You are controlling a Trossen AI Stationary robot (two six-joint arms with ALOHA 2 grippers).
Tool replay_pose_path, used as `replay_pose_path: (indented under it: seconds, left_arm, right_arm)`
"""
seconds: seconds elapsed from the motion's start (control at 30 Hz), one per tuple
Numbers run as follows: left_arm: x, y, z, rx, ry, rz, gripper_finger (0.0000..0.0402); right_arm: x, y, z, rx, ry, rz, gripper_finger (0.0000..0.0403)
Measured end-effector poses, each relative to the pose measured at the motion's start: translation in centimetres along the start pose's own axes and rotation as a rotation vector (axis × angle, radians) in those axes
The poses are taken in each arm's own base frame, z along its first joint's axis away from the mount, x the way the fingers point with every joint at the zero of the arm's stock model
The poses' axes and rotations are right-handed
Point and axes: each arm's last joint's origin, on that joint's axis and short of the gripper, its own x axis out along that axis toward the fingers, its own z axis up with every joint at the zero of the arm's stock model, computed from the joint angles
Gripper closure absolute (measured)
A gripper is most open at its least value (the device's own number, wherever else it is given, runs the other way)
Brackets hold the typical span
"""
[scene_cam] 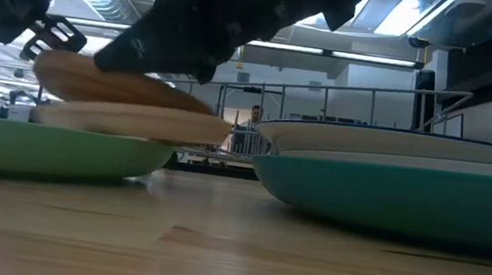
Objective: Sort dishes
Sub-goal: Put the brown plate in the dish rack
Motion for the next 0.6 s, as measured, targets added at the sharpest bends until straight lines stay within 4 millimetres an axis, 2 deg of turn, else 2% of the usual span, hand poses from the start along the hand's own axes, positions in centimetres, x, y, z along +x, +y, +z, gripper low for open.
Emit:
replay_pose_path:
  seconds: [0.3,0.43,0.6]
  left_arm:
    - [0.0,0.02,0.01,0.103,-0.001,0.003,0.0372]
    - [0.0,-0.01,0.28,0.131,-0.033,0.016,0.0341]
    - [-0.03,0.14,0.52,0.218,-0.066,0.086,0.0296]
  right_arm:
    - [0.0,0.02,0.09,-0.002,-0.01,-0.015,0.0384]
    - [0.01,-0.04,0.08,-0.002,-0.01,-0.016,0.0396]
    - [0.0,-0.04,0.13,-0.003,-0.014,-0.016,0.039]
